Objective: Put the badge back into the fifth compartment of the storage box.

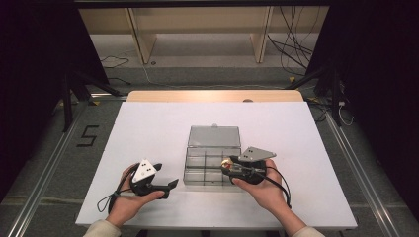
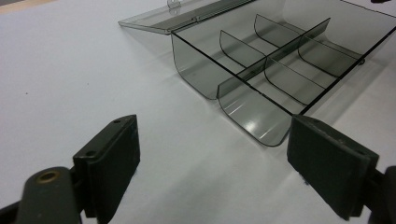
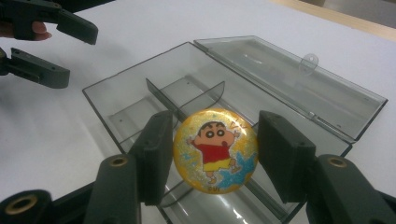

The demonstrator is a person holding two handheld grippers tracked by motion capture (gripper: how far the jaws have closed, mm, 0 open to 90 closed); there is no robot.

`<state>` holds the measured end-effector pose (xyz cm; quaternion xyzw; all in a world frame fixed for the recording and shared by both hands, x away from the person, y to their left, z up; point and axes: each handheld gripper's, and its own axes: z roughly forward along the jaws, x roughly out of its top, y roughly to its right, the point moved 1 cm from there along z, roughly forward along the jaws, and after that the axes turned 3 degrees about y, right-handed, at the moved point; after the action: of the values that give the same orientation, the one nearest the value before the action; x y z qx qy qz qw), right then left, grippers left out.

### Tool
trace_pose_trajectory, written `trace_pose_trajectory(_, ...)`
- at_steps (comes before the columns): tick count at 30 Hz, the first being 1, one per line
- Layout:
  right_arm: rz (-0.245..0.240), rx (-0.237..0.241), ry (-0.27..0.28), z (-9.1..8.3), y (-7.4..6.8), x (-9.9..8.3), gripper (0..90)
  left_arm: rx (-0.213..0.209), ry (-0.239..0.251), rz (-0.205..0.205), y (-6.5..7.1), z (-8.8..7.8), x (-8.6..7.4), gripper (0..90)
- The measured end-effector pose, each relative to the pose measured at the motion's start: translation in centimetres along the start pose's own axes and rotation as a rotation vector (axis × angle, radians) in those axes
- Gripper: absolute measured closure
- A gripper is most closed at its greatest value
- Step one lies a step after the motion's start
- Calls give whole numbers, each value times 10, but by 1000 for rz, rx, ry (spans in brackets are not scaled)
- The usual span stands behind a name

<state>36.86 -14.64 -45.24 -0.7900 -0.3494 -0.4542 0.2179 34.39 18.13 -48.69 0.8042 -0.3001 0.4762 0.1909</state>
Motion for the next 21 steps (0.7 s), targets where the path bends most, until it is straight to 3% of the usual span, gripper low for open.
trace_pose_trajectory(21, -5, 15, -19, 10, -8, 3, 475, 0, 1, 1, 1, 0, 1, 171)
